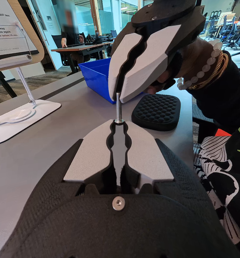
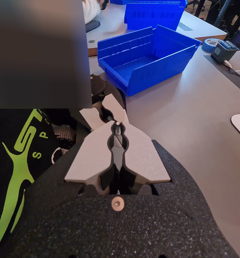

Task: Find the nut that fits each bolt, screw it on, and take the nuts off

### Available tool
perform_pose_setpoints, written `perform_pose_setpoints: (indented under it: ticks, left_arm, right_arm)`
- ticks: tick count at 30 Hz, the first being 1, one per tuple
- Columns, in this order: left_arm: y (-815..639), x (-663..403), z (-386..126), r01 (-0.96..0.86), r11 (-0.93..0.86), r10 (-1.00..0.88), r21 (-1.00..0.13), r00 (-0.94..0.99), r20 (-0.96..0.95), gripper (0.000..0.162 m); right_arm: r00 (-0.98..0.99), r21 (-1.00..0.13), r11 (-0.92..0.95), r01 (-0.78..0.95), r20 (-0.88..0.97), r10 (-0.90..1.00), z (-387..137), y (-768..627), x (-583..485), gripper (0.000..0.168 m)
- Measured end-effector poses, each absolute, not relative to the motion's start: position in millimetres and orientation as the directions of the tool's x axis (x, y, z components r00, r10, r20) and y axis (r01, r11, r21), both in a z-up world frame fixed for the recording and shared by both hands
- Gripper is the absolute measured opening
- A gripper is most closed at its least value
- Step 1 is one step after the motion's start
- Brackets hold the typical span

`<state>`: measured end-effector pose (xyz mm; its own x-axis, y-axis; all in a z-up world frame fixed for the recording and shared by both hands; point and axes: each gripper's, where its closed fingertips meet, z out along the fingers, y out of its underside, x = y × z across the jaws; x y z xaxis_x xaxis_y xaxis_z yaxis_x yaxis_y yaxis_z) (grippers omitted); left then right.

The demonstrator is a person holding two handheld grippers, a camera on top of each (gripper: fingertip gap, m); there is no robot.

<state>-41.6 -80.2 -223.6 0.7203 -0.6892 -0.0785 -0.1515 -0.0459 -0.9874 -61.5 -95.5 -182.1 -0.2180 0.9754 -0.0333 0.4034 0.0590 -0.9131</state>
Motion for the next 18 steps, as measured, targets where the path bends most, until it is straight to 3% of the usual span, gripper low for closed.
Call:
perform_pose_setpoints:
  ticks: [2, 6, 11, 18]
  left_arm:
    - [-81.6, -41.5, -223.3, -0.143, -0.048, -0.698, -0.989, 0.713, -0.070, 0.010]
    - [-79.7, -49.7, -226.1, -0.135, -0.082, -0.686, -0.987, 0.726, -0.042, 0.010]
    - [-80.2, -54.4, -229.9, -0.123, -0.105, -0.693, -0.987, 0.721, -0.016, 0.010]
    - [-80.5, -52.5, -234.2, -0.141, -0.111, -0.699, -0.984, 0.715, -0.024, 0.010]
  right_arm:
    - [-0.227, -0.915, 0.062, 0.399, -0.033, 0.973, -181.7, -96.2, -60.8, 0.006]
    - [-0.241, -0.876, 0.109, 0.471, -0.009, 0.970, -196.8, -86.3, -43.4, 0.024]
    - [-0.358, -0.627, 0.253, 0.736, -0.044, 0.933, -280.0, -70.1, -3.1, 0.028]
    - [-0.426, -0.473, 0.369, 0.800, -0.015, 0.905, -321.9, -58.4, -2.3, 0.024]
